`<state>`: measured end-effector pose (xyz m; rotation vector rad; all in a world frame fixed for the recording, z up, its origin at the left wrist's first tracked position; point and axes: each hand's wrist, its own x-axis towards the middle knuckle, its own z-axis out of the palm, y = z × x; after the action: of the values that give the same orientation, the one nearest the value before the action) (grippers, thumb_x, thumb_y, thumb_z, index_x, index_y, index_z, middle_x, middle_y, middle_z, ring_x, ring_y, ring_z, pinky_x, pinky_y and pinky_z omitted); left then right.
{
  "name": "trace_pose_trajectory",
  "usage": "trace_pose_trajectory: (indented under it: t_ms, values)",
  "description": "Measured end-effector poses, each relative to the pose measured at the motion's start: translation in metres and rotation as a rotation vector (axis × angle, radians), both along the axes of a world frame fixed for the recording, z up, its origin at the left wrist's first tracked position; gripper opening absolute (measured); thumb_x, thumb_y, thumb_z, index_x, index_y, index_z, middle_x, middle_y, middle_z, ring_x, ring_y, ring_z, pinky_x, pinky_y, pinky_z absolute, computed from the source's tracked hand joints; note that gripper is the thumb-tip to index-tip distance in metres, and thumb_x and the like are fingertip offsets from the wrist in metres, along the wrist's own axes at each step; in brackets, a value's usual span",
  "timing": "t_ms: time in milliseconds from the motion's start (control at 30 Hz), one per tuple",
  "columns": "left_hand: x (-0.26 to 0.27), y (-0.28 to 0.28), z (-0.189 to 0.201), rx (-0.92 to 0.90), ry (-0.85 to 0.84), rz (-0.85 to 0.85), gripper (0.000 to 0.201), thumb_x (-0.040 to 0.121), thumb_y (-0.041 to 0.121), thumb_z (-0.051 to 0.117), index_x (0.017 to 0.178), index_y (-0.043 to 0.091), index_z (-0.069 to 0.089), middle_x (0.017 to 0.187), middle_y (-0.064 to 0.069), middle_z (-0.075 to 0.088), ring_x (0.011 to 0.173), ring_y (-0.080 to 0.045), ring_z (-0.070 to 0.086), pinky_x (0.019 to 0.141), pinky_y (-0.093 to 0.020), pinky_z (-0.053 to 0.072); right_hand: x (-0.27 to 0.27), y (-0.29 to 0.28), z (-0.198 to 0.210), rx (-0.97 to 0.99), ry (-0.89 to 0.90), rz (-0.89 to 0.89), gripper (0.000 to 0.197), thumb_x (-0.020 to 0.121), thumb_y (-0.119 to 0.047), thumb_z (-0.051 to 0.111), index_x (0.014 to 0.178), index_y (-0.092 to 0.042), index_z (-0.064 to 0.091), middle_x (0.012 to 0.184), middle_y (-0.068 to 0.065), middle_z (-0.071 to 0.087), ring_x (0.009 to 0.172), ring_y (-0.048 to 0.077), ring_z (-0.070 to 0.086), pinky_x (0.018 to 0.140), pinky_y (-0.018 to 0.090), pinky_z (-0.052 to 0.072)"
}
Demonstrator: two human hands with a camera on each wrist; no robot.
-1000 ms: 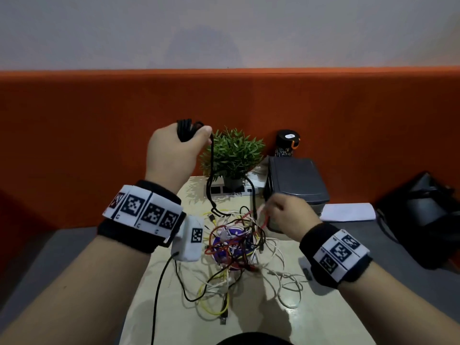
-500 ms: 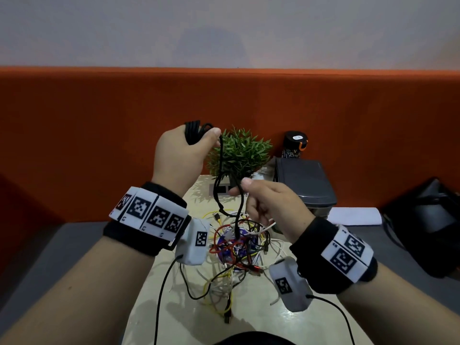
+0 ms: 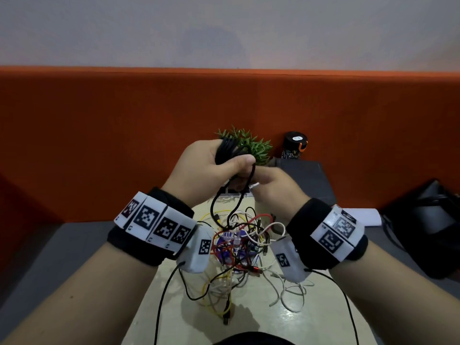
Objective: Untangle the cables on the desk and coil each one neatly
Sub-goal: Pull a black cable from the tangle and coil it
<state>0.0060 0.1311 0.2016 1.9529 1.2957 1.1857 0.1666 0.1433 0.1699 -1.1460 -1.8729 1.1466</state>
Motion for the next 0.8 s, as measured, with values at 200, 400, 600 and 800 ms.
trace_pose_trajectory:
  t_ms: [200,400,600,800]
  values:
    - [-0.003,0.008,-0.002,0.006,0.040,0.123,0.024,0.086,0.039,0.064,0.070,0.021,0.069,0.068,-0.002,0.068,0.060,-0.012,0.057,0.056,-0.029,0.042,-0.003,0.001,-0.013,-0.199,0.234,0.125,0.009,0.068,-0.029,0.075,0.069,-0.023,0.069,0.075,0.000,0.067,0.084,0.017,0.064,0.087,0.039,0.044]
    - [0.000,0.008,-0.007,-0.028,0.085,0.181,0.025,0.087,0.041,0.062,0.073,0.021,0.068,0.071,-0.012,0.067,0.065,-0.021,0.058,0.056,-0.036,0.043,-0.007,0.002,-0.030,-0.031,0.038,-0.093,0.034,0.077,-0.005,0.072,0.071,-0.020,0.043,0.062,-0.007,0.046,0.060,0.012,0.046,0.064,0.030,0.039]
    - [-0.018,0.015,-0.003,0.037,0.083,0.403,0.027,0.089,0.042,0.058,0.071,0.024,0.068,0.060,0.009,0.058,0.054,-0.004,0.049,0.050,-0.024,0.031,0.012,0.002,-0.031,0.041,-0.085,-0.114,0.027,0.091,-0.011,0.060,0.112,-0.028,0.060,0.094,-0.007,0.070,0.092,0.006,0.065,0.086,0.027,0.050]
    - [-0.054,0.024,0.010,0.153,-0.095,0.626,0.027,0.084,0.048,0.060,0.063,0.032,0.065,0.064,0.001,0.064,0.058,-0.019,0.058,0.065,-0.043,0.051,0.058,0.023,-0.035,-0.009,-0.021,-0.473,0.012,0.091,-0.014,0.061,0.096,-0.023,0.068,0.084,0.000,0.070,0.072,0.010,0.066,0.062,0.020,0.050]
